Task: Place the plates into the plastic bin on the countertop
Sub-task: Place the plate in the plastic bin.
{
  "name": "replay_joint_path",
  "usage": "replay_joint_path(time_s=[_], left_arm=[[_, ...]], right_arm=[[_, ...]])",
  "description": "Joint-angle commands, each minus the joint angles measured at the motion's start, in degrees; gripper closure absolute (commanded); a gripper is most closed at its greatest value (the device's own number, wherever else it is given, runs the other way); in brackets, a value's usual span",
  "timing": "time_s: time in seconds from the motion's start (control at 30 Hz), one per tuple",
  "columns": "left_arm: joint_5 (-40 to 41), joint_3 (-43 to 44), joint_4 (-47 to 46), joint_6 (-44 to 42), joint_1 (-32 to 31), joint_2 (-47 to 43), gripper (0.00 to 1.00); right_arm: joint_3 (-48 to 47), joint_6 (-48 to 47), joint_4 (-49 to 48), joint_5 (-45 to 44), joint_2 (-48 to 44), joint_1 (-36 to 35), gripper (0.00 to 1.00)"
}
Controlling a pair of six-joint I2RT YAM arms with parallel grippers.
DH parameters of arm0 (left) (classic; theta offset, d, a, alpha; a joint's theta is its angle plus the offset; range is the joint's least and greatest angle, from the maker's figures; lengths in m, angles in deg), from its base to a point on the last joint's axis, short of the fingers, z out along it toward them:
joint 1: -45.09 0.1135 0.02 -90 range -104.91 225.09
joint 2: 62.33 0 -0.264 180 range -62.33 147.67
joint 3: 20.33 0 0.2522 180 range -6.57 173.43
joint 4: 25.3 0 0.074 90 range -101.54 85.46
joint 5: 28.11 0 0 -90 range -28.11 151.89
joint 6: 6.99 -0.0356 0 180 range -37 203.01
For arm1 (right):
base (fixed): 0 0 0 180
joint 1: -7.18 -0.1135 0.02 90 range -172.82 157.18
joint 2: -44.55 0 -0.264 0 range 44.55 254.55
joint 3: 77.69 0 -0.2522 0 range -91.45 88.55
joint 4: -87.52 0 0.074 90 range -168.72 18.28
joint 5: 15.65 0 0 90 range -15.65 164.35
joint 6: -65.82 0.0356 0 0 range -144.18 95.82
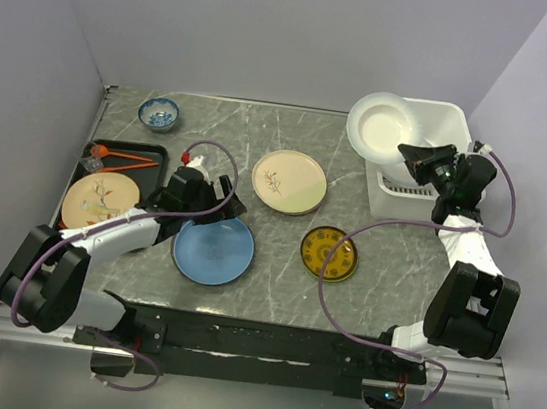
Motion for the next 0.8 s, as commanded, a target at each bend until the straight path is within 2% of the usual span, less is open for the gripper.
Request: replay_joint_path(time_s=[0.0,0.77], left_arm=[[-1.5,1.2,-2.6,-0.2,-0.3,1.1,0.04],[-1.8,2.3,-0.9,-1.4,-0.3,2.4,0.03]], right_arm=[[-2.0,0.7,-6.1,-3.4,-3.0,0.8,1.0],[-4.6,1.4,-4.1,-16.8,1.2,2.7,1.0]])
